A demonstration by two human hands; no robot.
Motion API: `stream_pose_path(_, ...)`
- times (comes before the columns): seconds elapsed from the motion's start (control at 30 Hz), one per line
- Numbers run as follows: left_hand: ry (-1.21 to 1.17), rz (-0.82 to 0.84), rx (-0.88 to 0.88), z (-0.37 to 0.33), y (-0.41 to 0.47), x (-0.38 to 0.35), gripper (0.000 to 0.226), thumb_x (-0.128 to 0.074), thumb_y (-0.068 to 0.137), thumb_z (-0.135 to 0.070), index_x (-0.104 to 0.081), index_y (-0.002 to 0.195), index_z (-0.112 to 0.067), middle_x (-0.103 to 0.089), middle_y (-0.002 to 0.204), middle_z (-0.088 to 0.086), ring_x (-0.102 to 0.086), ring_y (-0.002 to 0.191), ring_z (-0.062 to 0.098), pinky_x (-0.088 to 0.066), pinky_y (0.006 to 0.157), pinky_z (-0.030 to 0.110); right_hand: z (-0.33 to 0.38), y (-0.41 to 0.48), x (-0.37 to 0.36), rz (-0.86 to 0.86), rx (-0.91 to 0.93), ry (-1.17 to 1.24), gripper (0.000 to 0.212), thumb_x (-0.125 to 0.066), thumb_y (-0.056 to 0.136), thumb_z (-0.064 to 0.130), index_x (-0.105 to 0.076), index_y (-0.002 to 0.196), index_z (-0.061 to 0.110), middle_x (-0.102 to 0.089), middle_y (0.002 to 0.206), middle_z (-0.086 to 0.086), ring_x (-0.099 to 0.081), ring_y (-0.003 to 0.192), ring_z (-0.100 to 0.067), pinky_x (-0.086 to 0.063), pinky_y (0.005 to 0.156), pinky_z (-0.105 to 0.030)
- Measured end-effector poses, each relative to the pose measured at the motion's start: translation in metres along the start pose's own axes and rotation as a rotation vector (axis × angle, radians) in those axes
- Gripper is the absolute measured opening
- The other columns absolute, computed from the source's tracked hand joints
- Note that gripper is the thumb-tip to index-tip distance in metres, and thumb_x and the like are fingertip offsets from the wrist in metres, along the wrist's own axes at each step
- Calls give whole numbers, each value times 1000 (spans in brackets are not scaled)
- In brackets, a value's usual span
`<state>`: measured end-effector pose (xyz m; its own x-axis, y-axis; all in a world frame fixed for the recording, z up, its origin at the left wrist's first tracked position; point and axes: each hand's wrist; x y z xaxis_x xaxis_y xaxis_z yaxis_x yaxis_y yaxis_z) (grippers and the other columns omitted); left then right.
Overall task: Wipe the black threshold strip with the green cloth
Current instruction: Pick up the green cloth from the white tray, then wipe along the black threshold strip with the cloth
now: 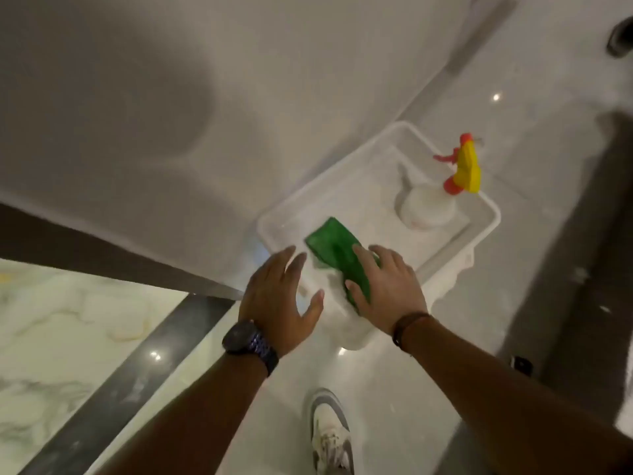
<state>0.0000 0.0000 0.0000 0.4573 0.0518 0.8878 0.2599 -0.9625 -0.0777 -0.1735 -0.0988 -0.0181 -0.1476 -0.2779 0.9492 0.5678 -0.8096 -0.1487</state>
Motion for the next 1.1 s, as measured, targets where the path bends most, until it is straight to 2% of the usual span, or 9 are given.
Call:
stream_pose_path(0.17, 94, 42, -32, 10, 37, -61, 71, -53, 82, -46, -39, 140, -7, -35, 151, 15, -30, 140, 33, -20, 113, 44, -15, 42, -59, 39, 93, -129, 72, -50, 81, 58, -21, 143, 34, -42, 137, -18, -41, 121, -38, -46, 90, -54)
stream_pose_path(0.3, 136, 51, -77, 24, 34, -89, 66, -49, 84, -42, -42, 138, -6, -37, 150, 16, -28, 141, 33, -11, 115, 40, -23, 53, -87, 6, 95, -232, 60, -53, 87, 46, -29, 140, 31, -42, 133, -21, -46, 109, -40, -46, 85, -55)
stream_pose_path(0.4, 146, 51, -110, 31, 34, -95, 61, -47, 84, -42, -49, 132, -4, -44, 145, 17, -33, 139, 33, -13, 115, 42, -24, 61, -90, -6, 99, -210, 50, -54, 89, 23, -35, 135, 26, -43, 127, -24, -47, 102, -43, -46, 83, -57)
stream_pose_path(0.5, 124, 51, -127, 33, 31, -86, 63, -45, 85, -44, -47, 134, -5, -38, 149, 16, -28, 141, 32, -13, 116, 43, -19, 63, -78, 0, 56, -127, 52, -55, 84, 8, -40, 132, 23, -44, 122, -25, -47, 100, -42, -46, 85, -56)
stream_pose_path(0.57, 70, 49, -96, 35, 25, -72, 64, -47, 86, -47, -44, 136, -8, -35, 152, 13, -26, 141, 31, -17, 115, 43, -11, 56, -62, -61, -9, -46, 50, -53, 83, 4, -44, 130, 20, -45, 120, -25, -47, 100, -43, -47, 85, -55)
stream_pose_path(0.63, 30, 28, -79, 39, 10, -48, 63, -50, 85, -47, -46, 135, -9, -38, 149, 13, -33, 137, 32, -26, 111, 45, 8, 41, -44, -146, -19, 17, 50, -55, 81, 1, -48, 128, 17, -47, 120, -27, -48, 100, -45, -48, 84, -55)
stream_pose_path(0.8, 5, -62, -71, 82, -47, 13, 52, -56, 82, -42, -54, 122, -9, -57, 128, 11, -54, 112, 33, -45, 90, 46, 85, -11, -21, -253, 114, 164, 57, -61, 73, 0, -48, 126, 14, -49, 119, -28, -51, 97, -45, -52, 80, -52)
stream_pose_path(0.93, -9, -98, 45, 147, -117, 24, 44, -53, 82, -44, -56, 113, -13, -63, 107, 6, -57, 93, 31, -47, 79, 41, 159, -60, -68, -214, 229, 231, 62, -68, 70, -1, -44, 125, 17, -50, 118, -30, -54, 97, -44, -52, 83, -50)
stream_pose_path(1.1, -4, -140, 292, 259, -205, -36, 49, -52, 81, -43, -59, 116, -8, -65, 113, 13, -60, 102, 34, -48, 86, 43, 217, -85, -200, 54, 280, 252, 50, -62, 78, 4, -51, 126, 12, -45, 136, -20, -53, 105, -38, -53, 88, -48)
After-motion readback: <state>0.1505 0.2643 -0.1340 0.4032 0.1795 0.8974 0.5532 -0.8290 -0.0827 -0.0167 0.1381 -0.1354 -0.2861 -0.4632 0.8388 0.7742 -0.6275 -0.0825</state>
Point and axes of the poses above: each hand's wrist, its own y-axis towards the middle knuckle, its own x-axis out of the back of the hand, z = x × y
